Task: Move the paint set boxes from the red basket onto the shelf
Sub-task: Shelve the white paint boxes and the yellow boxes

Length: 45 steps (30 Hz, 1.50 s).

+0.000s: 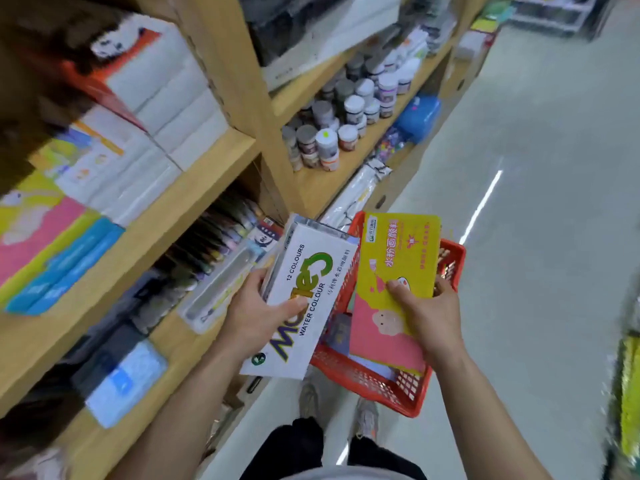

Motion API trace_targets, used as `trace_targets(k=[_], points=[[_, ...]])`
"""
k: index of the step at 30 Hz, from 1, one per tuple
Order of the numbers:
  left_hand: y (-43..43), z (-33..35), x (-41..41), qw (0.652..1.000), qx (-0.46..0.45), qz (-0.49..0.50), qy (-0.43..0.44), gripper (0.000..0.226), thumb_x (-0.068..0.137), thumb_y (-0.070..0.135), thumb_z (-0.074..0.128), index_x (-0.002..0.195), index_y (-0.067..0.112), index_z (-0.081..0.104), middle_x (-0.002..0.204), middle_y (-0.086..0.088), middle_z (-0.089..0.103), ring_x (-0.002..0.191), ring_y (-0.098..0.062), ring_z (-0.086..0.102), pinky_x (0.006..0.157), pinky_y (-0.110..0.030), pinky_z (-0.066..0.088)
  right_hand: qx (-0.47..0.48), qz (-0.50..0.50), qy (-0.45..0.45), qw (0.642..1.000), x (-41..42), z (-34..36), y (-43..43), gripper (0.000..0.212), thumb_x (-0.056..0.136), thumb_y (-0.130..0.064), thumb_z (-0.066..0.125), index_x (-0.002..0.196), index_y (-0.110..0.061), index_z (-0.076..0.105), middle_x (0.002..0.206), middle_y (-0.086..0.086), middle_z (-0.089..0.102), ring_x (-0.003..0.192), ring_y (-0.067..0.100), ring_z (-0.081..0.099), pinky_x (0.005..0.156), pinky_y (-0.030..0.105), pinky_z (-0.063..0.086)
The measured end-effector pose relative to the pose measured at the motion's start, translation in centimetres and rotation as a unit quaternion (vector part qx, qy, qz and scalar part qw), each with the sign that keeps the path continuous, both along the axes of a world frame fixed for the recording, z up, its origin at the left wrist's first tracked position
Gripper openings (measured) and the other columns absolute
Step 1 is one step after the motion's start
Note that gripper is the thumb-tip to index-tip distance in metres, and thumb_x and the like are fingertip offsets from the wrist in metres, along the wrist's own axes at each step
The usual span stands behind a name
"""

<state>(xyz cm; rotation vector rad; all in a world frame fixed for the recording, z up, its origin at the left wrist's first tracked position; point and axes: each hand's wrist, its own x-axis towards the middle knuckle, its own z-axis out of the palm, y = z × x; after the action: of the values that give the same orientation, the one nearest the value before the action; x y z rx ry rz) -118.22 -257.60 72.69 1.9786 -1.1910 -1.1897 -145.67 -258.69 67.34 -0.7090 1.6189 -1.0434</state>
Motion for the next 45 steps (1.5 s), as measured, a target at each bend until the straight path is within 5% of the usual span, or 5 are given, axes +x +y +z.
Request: trace_targets(k=[10, 19, 25, 38, 45], points=[[15.1, 13.5, 8.4, 0.949, -0.149, 0.274, 0.036, 0.055, 0.052, 0.055, 0.086, 0.102, 0.045, 0.064, 0.098, 0.015, 0.078, 0.086, -0.01, 0.076, 0.077, -0.037, 0.056, -0.108, 0.221, -0.094, 0.965, 11.2, 12.1, 0.4, 0.028, 0.078, -0.016, 0.087, 0.104, -0.014, 0.074, 0.092, 0.004, 0.082, 0.077, 0.025, 0.08, 0.058, 0.032, 0.06], [20.6, 15.0, 20.8, 0.887, -0.181, 0.423, 0.048, 0.049, 0.078, 0.03, 0.086, 0.118, 0.014, 0.063, 0.107, -0.008, 0.077, 0.09, -0.03, 0.075, 0.089, -0.051, 0.057, -0.166, 0.303, -0.064, 0.936, 22.7, 16.7, 5.1, 0.03, 0.074, -0.016, 0.09, 0.098, -0.013, 0.072, 0.078, -0.009, 0.081, 0.058, 0.002, 0.073, 0.046, 0.015, 0.05], [17.9, 15.4, 28.1, 0.886, -0.177, 0.423, 0.067, 0.022, 0.082, 0.03, 0.082, 0.095, 0.014, 0.072, 0.101, -0.013, 0.077, 0.092, -0.031, 0.074, 0.09, -0.049, 0.057, -0.163, 0.318, -0.054, 0.932, 27.9, 17.8, 7.3, 0.032, 0.073, -0.018, 0.092, 0.097, -0.012, 0.071, 0.074, -0.01, 0.08, 0.058, 0.004, 0.074, 0.045, 0.016, 0.05], [12.5, 14.8, 32.0, 0.935, -0.011, 0.346, -0.075, 0.056, 0.083, 0.066, 0.063, 0.1, 0.013, 0.071, 0.099, -0.01, 0.075, 0.094, -0.035, 0.072, 0.09, -0.047, 0.058, -0.155, 0.349, -0.033, 0.924, 30.1, 19.7, 4.7, 0.034, 0.071, -0.027, 0.092, 0.099, -0.016, 0.074, 0.089, 0.001, 0.082, 0.082, 0.027, 0.08, 0.082, 0.051, 0.062], [17.7, 12.8, 27.6, 0.922, -0.152, 0.347, -0.075, 0.02, 0.088, 0.043, 0.071, 0.103, 0.035, 0.06, 0.103, 0.017, 0.073, 0.089, -0.007, 0.069, 0.071, -0.031, 0.054, -0.163, 0.377, -0.052, 0.91, 31.0, 20.8, 2.2, 0.035, 0.073, -0.033, 0.091, 0.099, -0.019, 0.073, 0.08, -0.011, 0.081, 0.064, 0.008, 0.077, 0.046, 0.019, 0.052]])
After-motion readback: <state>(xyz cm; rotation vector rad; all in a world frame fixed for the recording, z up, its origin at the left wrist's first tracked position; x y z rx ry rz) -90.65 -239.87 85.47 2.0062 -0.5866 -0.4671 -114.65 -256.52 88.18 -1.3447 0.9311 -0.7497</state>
